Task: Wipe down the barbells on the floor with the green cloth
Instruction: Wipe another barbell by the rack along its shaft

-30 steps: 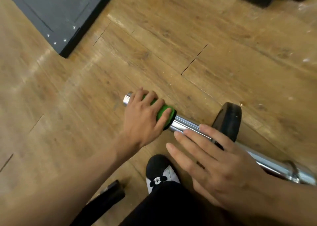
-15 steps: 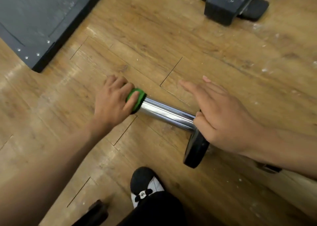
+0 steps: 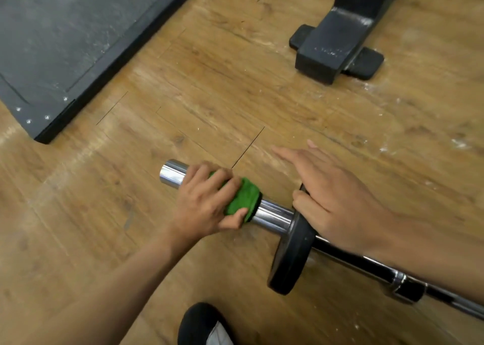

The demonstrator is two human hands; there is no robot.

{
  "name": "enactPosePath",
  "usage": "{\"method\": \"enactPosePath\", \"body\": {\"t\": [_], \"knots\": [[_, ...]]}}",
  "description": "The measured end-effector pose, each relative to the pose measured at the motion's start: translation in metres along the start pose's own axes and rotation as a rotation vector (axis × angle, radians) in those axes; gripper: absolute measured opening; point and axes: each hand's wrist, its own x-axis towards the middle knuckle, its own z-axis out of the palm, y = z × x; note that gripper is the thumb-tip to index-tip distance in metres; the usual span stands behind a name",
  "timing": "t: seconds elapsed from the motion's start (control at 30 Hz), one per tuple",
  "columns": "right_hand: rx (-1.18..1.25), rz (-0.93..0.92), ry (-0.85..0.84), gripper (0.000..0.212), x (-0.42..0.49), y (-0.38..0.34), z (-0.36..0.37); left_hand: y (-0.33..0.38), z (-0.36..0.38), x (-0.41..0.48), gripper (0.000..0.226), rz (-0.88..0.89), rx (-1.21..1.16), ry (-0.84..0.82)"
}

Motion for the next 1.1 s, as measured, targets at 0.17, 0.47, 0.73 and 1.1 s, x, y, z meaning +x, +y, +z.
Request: {"method": "enactPosePath", "body": {"t": [0.17,0.47,0.73,1.1], "knots": [[0.237,0.098,0.019,0.071,0.015,0.014,-0.002,-0.02,-0.015,0.004,0.058,-0.248,0.025,-0.113],[0.296,0.135,0.018,0.064,0.031,0.035,-0.014,0.049,0.018,0.033,0.053,0.005,-0.092,0.015],[0.374,0.254,0.107,0.043,0.047,0.065,-0.03,0.045,0.031,0.07,0.043,-0.063,-0.124,-0.008],[-0.107,0.342,-0.25,0.071,0.052,-0.027,-0.077,0.018,-0.036,0.103,0.056,-0.319,-0.147,-0.037]]}}
